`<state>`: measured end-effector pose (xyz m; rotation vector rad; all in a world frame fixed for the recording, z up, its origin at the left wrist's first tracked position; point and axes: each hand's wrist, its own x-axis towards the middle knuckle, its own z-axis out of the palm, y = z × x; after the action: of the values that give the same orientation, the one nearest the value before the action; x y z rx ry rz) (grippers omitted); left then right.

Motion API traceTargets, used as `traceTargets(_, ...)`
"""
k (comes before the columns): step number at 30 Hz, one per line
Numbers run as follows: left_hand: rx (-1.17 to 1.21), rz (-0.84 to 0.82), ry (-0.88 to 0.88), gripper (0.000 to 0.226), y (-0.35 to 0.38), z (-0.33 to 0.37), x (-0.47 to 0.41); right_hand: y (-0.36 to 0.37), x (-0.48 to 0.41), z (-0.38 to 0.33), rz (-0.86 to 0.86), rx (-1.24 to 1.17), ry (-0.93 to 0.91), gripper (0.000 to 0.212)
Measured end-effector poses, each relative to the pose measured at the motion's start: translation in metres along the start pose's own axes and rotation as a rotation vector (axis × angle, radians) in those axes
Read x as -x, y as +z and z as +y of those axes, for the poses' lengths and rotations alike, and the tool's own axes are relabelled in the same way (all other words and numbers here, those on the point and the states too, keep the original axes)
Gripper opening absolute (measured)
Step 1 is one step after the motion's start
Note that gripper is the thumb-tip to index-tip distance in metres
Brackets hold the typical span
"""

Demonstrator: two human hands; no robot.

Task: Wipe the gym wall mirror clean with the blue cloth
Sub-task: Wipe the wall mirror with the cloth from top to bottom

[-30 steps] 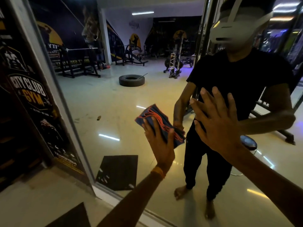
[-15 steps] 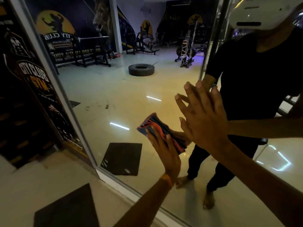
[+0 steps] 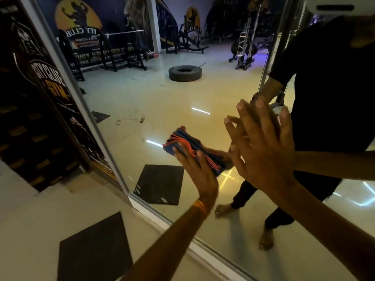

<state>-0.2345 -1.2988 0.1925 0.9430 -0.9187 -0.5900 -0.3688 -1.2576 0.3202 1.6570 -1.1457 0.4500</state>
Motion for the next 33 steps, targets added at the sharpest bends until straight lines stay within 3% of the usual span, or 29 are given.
traceTargets(3,-0.19,0.154,0.072,0.057,-0.043,-0.022,-0.103,0.002,0.001,-0.007,0.026,-0.031,0.053,0.06)
traceTargets(6,-0.116,0.265,-0.068,0.076,-0.07,-0.037,-0.162,0.005,0.0,-0.014,0.038,-0.056,0.078,0.058)
traceTargets(11,0.065,0.031,-0.087,0.066,-0.032,-0.017,-0.051,0.009,-0.011,-0.026,0.031,-0.036,0.086,0.06)
traceTargets(13,0.082,0.014,-0.096,0.067,-0.018,-0.011,-0.021,0.008,-0.019,-0.035,0.017,-0.004,0.083,0.06)
traceTargets(18,-0.193,0.104,0.033,0.061,-0.049,-0.02,-0.117,0.013,-0.035,-0.05,-0.038,0.014,0.043,0.063)
traceTargets(22,-0.081,0.252,-0.122,0.078,-0.097,-0.024,-0.228,0.013,-0.039,-0.057,-0.037,-0.011,0.088,0.062)
traceTargets(24,-0.063,0.277,-0.152,0.063,-0.084,-0.018,-0.215,0.012,-0.041,-0.058,-0.02,-0.04,0.091,0.062)
traceTargets(29,0.05,0.024,-0.04,0.068,-0.044,-0.004,-0.094,0.016,-0.055,-0.066,-0.02,0.016,0.048,0.065)
traceTargets(33,-0.126,0.096,0.037,0.061,-0.078,-0.008,-0.188,0.018,-0.066,-0.065,-0.027,0.07,0.038,0.064)
